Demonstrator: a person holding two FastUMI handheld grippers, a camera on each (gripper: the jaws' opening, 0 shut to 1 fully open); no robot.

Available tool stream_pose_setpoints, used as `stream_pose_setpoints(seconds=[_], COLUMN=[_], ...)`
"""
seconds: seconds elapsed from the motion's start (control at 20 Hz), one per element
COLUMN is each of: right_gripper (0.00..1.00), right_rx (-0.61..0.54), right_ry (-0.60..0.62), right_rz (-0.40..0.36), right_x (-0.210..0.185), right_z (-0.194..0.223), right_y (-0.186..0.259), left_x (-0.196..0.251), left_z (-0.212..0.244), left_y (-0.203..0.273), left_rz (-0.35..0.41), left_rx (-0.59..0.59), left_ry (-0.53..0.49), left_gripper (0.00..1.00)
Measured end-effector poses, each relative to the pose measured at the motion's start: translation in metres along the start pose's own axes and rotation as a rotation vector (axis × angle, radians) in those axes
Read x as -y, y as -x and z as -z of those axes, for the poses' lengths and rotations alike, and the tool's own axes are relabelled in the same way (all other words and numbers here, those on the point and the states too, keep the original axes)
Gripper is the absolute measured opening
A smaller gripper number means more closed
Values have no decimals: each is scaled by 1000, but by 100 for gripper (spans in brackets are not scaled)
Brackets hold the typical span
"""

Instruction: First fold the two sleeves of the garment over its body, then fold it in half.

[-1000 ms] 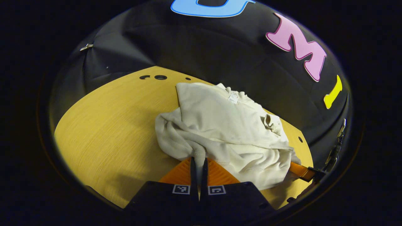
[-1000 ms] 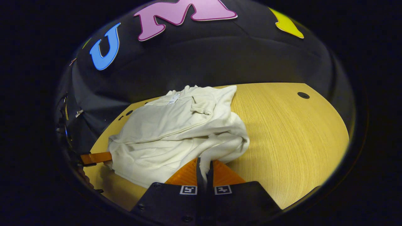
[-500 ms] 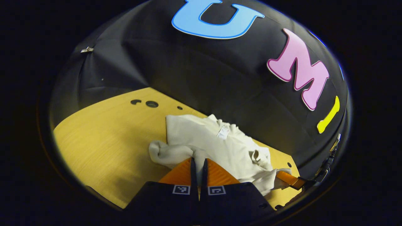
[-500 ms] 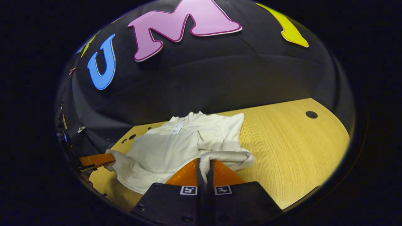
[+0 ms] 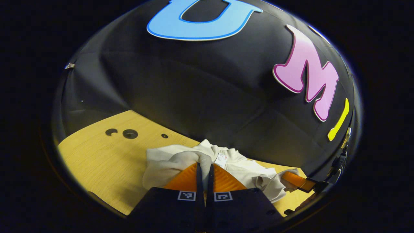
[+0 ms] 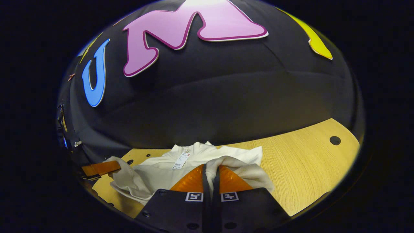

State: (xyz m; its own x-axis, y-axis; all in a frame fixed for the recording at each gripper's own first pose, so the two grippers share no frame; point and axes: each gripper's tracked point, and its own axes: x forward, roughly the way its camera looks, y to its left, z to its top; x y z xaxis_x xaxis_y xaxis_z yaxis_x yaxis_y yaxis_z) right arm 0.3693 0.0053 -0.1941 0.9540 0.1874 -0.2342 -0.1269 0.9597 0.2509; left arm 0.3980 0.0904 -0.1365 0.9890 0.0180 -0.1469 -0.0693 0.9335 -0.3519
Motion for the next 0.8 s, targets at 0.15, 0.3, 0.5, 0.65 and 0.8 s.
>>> stream_pose_setpoints(seconds=[0.15,0.3,0.5,0.65,0.8], right_gripper=[5,5,10,23,57], right_rx=[21,10,17,-2,-8], right_ry=[25,48,58,34,62], right_rz=[50,92,137,128,102], right_x=[10,19,34,30,23], right_z=[-8,0,4,14,17], right_y=[-25,-43,-66,-74,-75], left_x=[-8,-20,-39,-50,-43], left_z=[-8,-9,-3,8,11], left_y=[-20,-48,-81,-100,-103], left_rz=[-24,-61,-94,-103,-105], left_rx=[6,0,7,15,2], left_ry=[-10,-37,-63,-130,-220], left_gripper=[6,6,6,19,42])
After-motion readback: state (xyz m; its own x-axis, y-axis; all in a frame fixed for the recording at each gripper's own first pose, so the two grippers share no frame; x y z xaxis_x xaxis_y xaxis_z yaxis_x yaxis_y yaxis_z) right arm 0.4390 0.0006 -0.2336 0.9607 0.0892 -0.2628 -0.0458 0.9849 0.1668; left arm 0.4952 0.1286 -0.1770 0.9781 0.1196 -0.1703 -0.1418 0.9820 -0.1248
